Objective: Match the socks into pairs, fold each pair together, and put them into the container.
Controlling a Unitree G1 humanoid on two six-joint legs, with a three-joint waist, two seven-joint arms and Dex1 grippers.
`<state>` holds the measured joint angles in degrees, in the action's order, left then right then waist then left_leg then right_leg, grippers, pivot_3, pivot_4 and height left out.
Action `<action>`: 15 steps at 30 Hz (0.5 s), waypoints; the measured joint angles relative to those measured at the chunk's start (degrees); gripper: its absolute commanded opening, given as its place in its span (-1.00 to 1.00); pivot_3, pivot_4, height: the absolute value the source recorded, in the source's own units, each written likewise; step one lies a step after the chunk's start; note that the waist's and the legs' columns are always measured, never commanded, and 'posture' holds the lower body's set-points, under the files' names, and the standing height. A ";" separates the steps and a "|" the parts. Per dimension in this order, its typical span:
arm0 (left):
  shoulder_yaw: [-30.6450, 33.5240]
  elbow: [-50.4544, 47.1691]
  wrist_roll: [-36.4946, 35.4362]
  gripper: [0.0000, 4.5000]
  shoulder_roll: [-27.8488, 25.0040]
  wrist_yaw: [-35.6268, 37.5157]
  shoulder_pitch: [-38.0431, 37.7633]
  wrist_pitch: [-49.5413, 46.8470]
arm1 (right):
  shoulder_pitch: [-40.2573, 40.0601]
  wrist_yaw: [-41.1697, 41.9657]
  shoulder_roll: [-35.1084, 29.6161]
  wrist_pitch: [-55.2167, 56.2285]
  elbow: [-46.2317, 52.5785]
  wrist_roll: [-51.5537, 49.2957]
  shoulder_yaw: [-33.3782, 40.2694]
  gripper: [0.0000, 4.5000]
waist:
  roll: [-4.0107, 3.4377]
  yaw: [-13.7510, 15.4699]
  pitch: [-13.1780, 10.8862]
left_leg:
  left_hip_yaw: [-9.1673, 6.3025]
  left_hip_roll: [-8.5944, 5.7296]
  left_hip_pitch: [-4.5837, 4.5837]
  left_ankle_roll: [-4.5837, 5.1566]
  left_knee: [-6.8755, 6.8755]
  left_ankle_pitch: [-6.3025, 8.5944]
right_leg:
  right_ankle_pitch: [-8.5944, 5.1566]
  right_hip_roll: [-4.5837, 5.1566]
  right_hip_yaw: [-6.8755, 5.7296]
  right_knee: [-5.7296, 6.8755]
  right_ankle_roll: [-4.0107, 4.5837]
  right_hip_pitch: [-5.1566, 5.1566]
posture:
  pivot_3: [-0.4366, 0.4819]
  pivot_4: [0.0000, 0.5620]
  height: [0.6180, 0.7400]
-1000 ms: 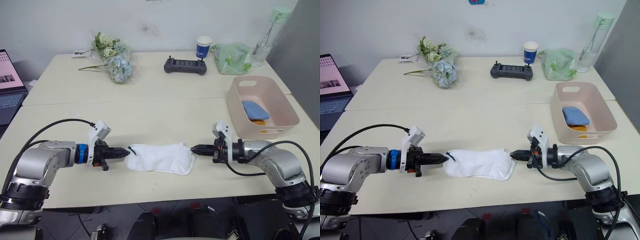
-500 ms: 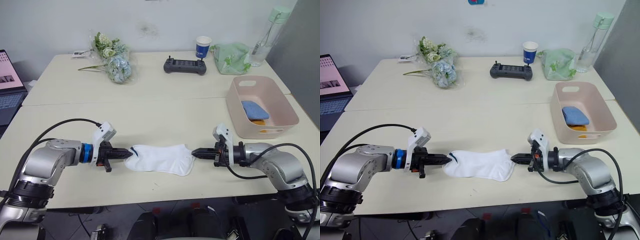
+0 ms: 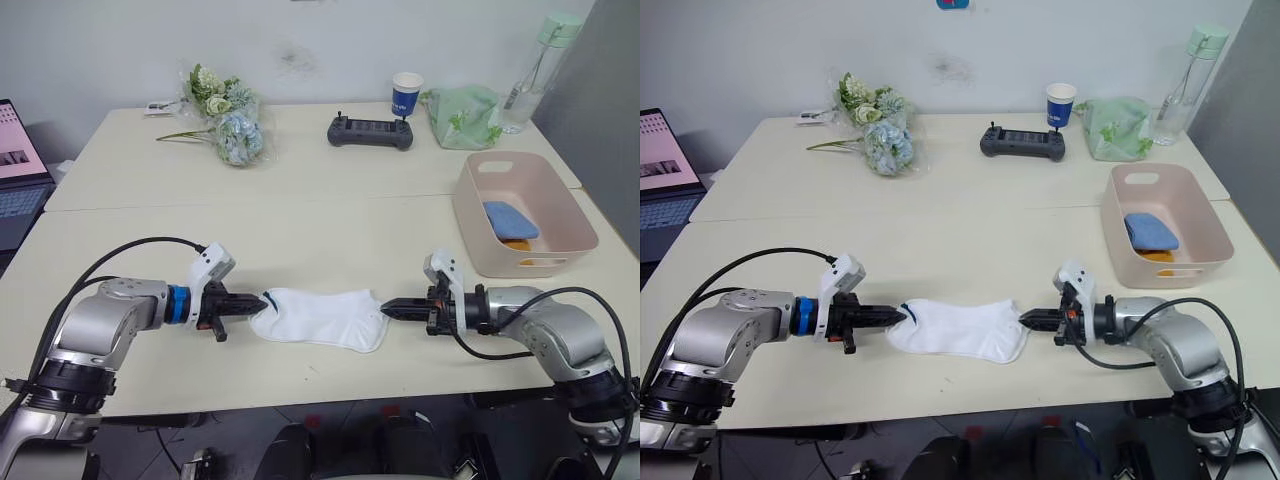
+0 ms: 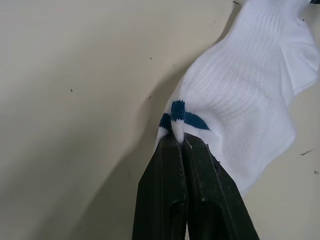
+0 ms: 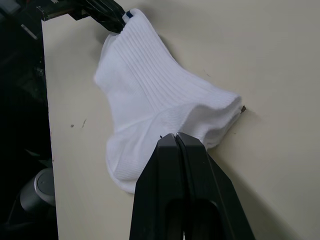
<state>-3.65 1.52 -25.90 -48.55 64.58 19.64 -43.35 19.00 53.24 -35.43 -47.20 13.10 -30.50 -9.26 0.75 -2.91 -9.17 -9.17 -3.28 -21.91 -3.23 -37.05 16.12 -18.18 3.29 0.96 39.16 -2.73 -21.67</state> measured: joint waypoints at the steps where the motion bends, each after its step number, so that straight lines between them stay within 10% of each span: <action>1: 0.00 0.00 0.04 -1.00 0.00 0.03 -0.02 0.33 | 0.00 -0.27 0.17 0.37 -0.12 0.15 0.01 -0.82 | 0.00 0.00 0.00 | 0.00 0.00 0.00 0.00 0.00 0.00 | 0.00 0.00 0.00 0.00 0.00 0.00 | -0.05 -0.47 1.00; 9: 0.10 -0.01 0.13 -0.16 -0.05 1.17 -1.00 1.99 | 0.19 -0.88 0.36 1.20 -0.66 0.12 1.64 0.35 | 0.00 0.01 0.00 | 0.00 0.00 0.00 0.00 0.00 0.00 | 0.00 0.00 -0.01 0.00 0.00 0.00 | -0.05 -0.47 1.00; 12: 1.64 0.82 0.11 0.26 -1.05 1.29 -0.93 2.76 | 1.25 -1.13 1.07 1.38 -0.68 -0.98 4.08 0.36 | 0.00 -0.11 0.00 | 0.00 0.01 0.01 0.00 0.01 0.00 | 0.00 0.00 0.00 0.01 0.00 -0.01 | -0.05 -0.47 1.00; 15: 7.30 1.90 -2.26 0.26 -1.94 2.80 0.65 4.33 | 2.05 -1.62 1.92 2.62 0.63 -1.46 5.75 0.36 | 0.00 -0.12 0.00 | -0.04 0.04 -0.01 0.00 0.01 0.00 | 0.00 0.00 -0.04 0.00 0.00 -0.03 | -0.05 -0.47 1.00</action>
<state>3.65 3.42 -28.15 -50.49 67.38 20.29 -39.03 21.05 51.62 -33.51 -44.58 13.73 -31.96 -3.51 0.75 -3.03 -9.17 -9.21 -3.25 -21.92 -3.23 -37.05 16.12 -18.18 3.30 0.93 39.16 -2.73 -21.70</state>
